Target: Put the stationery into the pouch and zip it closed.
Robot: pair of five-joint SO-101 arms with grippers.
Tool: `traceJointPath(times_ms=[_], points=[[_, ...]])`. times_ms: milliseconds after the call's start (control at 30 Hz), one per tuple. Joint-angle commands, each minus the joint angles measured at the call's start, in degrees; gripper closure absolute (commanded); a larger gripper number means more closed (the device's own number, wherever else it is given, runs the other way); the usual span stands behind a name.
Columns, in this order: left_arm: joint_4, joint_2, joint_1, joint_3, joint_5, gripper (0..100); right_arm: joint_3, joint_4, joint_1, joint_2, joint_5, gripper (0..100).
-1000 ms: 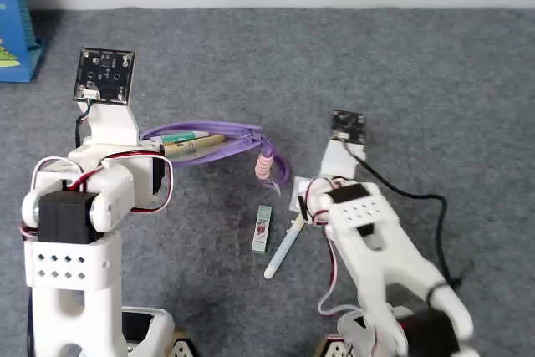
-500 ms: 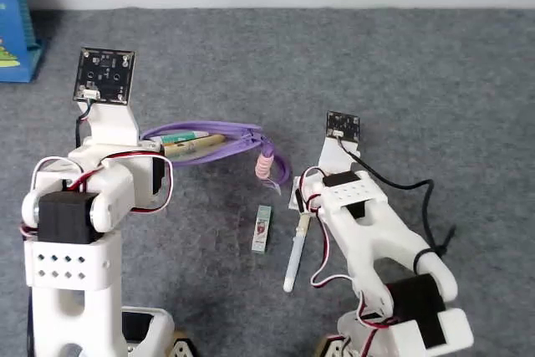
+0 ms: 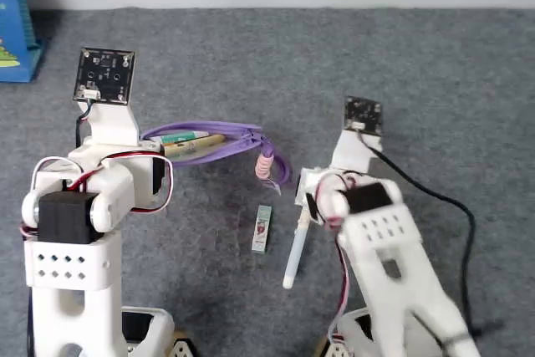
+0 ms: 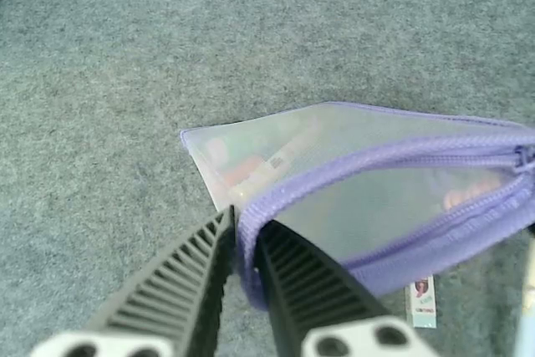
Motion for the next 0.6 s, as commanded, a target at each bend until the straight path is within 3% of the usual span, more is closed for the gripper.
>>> traceJointPath(times_ms=[0,100,267,567], points=[[-0.3,0.3,0.3,-3.3,-1.1,99,-2.4,1.4,-0.1,-15.0,4.8,99.1],[-0.3,0.4,0.5,-3.2,-1.1,99,-2.4,1.0,-1.0,-26.1,8.2,99.1],[-0.4,0.4,0.5,-3.2,-1.1,99,-2.4,-1.6,-9.1,-40.4,11.3,99.1],[-0.3,0.4,0.4,-2.9,-1.1,99,-2.4,-22.5,-16.8,-45.9,14.9,99.1]])
